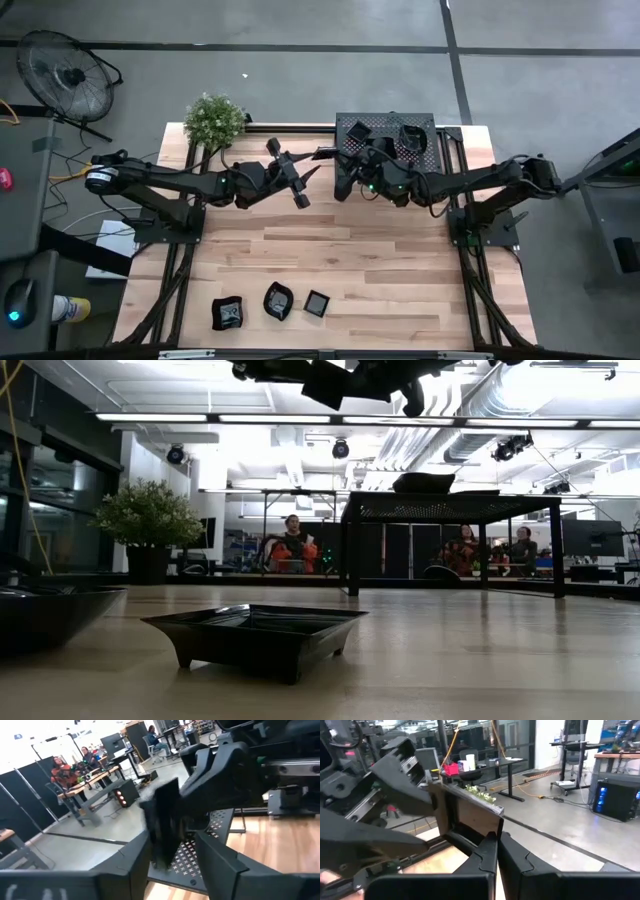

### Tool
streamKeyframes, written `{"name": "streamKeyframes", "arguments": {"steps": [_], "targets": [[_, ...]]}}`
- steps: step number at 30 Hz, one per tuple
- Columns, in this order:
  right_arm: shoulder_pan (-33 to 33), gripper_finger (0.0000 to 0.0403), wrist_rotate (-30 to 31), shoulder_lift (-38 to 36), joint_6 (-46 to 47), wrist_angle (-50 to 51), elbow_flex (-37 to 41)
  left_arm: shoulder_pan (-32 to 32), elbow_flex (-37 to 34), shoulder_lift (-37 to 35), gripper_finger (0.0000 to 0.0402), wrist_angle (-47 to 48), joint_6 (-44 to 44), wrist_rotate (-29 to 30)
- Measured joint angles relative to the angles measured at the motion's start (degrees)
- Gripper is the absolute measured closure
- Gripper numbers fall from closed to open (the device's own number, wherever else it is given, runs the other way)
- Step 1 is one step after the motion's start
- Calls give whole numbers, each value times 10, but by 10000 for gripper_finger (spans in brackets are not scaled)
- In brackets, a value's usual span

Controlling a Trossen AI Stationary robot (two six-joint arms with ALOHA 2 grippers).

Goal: Pick & Place Mini shaped plates
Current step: Stack the black square plate on top of the black square plates on the shelf

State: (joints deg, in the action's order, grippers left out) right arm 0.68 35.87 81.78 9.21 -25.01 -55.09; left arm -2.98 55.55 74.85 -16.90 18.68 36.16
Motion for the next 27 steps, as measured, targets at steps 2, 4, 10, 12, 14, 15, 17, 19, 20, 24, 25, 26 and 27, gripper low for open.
{"name": "streamKeyframes", "arguments": {"steps": [2,4,10,12,14,15,17,19,20,24,25,26,27], "targets": [[-3,403,-5,0,9,10,0,0,0,0,244,0,11,4],[-7,403,-12,-2,25,26,0,0,0,0,241,0,21,5],[-20,403,-14,-10,35,44,0,0,0,0,240,-1,30,7],[-26,403,-24,-15,42,58,0,0,0,0,240,-3,42,7],[-34,403,-25,-20,45,74,0,0,0,-1,240,-12,54,8],[-37,403,-26,-25,46,84,0,0,0,-5,240,-15,56,10],[-48,403,-34,-36,46,102,0,0,0,-11,240,-30,56,23],[-61,403,-50,-50,52,117,0,0,0,-23,240,-25,57,39],[-69,403,-58,-56,57,126,0,0,-1,-27,240,-25,59,49],[-104,403,-89,-82,63,154,0,0,0,-53,240,-24,76,67],[-114,403,-100,-88,63,161,0,0,0,-61,240,-22,79,69],[-125,403,-112,-93,63,166,0,1,0,-67,240,-19,80,75],[-135,403,-125,-97,64,168,0,4,0,-73,240,-20,80,77]]}}
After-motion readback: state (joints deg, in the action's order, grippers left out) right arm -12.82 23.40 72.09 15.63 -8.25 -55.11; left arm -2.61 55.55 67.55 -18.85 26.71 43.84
